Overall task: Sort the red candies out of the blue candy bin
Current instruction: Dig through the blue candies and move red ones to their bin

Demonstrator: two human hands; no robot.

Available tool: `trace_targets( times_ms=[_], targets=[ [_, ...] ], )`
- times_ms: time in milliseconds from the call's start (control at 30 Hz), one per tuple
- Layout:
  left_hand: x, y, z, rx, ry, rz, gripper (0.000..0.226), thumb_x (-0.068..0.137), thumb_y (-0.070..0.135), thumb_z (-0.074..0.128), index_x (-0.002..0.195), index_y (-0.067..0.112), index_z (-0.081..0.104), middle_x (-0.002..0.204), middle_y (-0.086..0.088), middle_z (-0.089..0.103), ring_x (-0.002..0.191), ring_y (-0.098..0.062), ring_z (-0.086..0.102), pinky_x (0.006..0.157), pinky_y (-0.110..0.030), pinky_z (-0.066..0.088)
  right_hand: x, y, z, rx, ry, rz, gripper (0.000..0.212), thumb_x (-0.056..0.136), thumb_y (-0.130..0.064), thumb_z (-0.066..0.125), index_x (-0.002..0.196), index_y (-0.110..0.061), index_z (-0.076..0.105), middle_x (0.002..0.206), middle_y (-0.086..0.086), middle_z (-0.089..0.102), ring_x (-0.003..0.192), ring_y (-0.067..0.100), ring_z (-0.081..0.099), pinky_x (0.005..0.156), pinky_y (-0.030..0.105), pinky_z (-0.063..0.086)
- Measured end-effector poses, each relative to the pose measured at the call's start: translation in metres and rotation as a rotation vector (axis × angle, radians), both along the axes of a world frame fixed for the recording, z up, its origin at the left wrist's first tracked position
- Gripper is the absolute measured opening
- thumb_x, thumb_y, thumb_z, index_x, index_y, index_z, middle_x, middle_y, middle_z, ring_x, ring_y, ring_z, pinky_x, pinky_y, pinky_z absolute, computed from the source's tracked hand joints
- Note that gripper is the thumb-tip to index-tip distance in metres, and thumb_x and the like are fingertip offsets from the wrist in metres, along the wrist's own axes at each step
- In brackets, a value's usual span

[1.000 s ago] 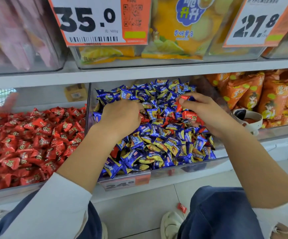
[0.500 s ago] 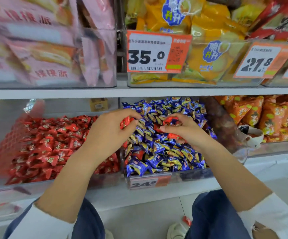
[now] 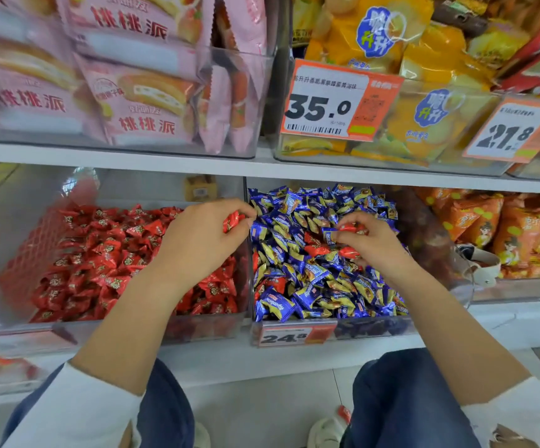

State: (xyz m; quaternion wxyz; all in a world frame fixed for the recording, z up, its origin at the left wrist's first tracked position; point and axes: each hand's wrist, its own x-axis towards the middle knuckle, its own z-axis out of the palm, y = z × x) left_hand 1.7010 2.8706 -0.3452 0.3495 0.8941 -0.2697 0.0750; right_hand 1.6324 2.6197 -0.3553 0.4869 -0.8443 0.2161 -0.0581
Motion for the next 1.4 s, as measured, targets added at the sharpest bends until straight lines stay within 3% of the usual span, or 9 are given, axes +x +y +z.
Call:
trace_targets(
  times_ms=[133,233,367,567,800,967,1067,1200,1400],
  targets=[
    [-0.002,-0.007,0.0,0.021,0.005,-0.024,0.015,0.09,0.032,0.058,0.102,0.036,0.067,0.055,0.02,0.042,0.046,0.001,0.039,0.049,-0.02,0.028,-0.008,-0.009,0.0,-0.175,-0.014,0.084,0.017,0.082,-0.035,0.07,0.083,-0.021,0.061,0.082,-0.002,0.056,0.065,0.011,0.054,0.066,0.03,0.048],
    [-0.004,-0.013,0.001,0.025,-0.01,-0.033,0.016,0.091,0.032,0.057,0.104,0.035,0.066,0.055,0.02,0.035,0.045,0.002,0.036,0.047,-0.014,0.022,-0.007,0.0,-0.002,-0.407,0.106,0.28,0.022,0.087,-0.037,0.064,0.108,-0.029,0.066,0.107,-0.01,0.06,0.07,-0.002,0.055,0.072,0.024,0.043],
    [0.001,-0.01,0.0,0.011,-0.026,-0.008,0.015,0.091,0.034,0.057,0.102,0.037,0.066,0.054,0.016,0.044,0.043,-0.003,0.038,0.046,-0.023,0.027,0.0,0.017,-0.004,-0.723,0.154,0.325,0.033,0.09,-0.033,0.061,0.121,-0.023,0.062,0.118,0.0,0.063,0.094,0.018,0.06,0.072,0.019,0.037],
    [0.025,0.029,-0.009,-0.105,0.236,0.076,0.021,0.087,0.034,0.063,0.105,0.026,0.067,0.108,0.006,0.067,0.099,-0.011,0.059,0.079,-0.021,0.039,0.01,0.102,0.022,-0.334,-0.104,0.407,0.023,0.086,-0.033,0.065,0.109,-0.029,0.064,0.094,-0.015,0.059,0.083,0.006,0.056,0.071,0.017,0.04],
    [0.042,0.075,0.001,-0.689,0.811,0.354,0.054,0.097,0.055,0.03,0.137,0.024,0.047,0.144,-0.003,0.041,0.131,-0.026,0.039,0.112,-0.047,0.026,0.058,0.161,0.025,-0.246,-0.001,0.564,0.077,0.074,-0.065,0.062,0.142,-0.037,0.036,0.142,-0.009,0.043,0.129,0.011,0.04,0.098,0.023,0.033],
    [0.044,0.073,-0.003,-0.726,0.572,0.44,0.028,0.086,0.038,0.054,0.103,0.018,0.065,0.103,-0.001,0.069,0.105,-0.02,0.061,0.09,-0.032,0.046,0.031,0.101,0.032,-0.201,-0.19,0.375,0.016,0.087,-0.036,0.062,0.102,-0.032,0.067,0.097,-0.014,0.068,0.088,-0.002,0.06,0.083,0.016,0.043],
    [0.038,0.044,-0.002,-0.621,0.396,0.315,0.017,0.08,0.027,0.055,0.089,0.019,0.067,0.09,0.0,0.07,0.098,-0.02,0.064,0.093,-0.033,0.048,0.005,0.043,0.022,-0.319,-0.163,0.267,0.008,0.089,-0.028,0.062,0.087,-0.035,0.066,0.088,-0.014,0.07,0.076,-0.006,0.06,0.076,0.012,0.044],
    [0.015,-0.013,0.0,-0.363,0.248,0.003,0.015,0.091,0.012,0.056,0.096,0.02,0.067,0.089,0.009,0.067,0.083,-0.002,0.061,0.076,-0.005,0.04,-0.023,-0.012,0.013,-0.414,-0.034,0.177,0.01,0.091,-0.023,0.06,0.092,-0.027,0.069,0.088,-0.01,0.07,0.081,0.008,0.063,0.075,0.016,0.043],
    [-0.012,-0.067,0.001,0.228,0.178,-0.35,0.008,0.089,0.021,0.061,0.09,0.022,0.069,0.085,0.013,0.065,0.081,-0.002,0.06,0.085,-0.019,0.041,-0.032,-0.038,0.0,-0.498,0.006,0.183,0.017,0.092,-0.024,0.058,0.104,-0.019,0.07,0.098,-0.006,0.07,0.088,0.007,0.063,0.079,0.018,0.045]
  ],
)
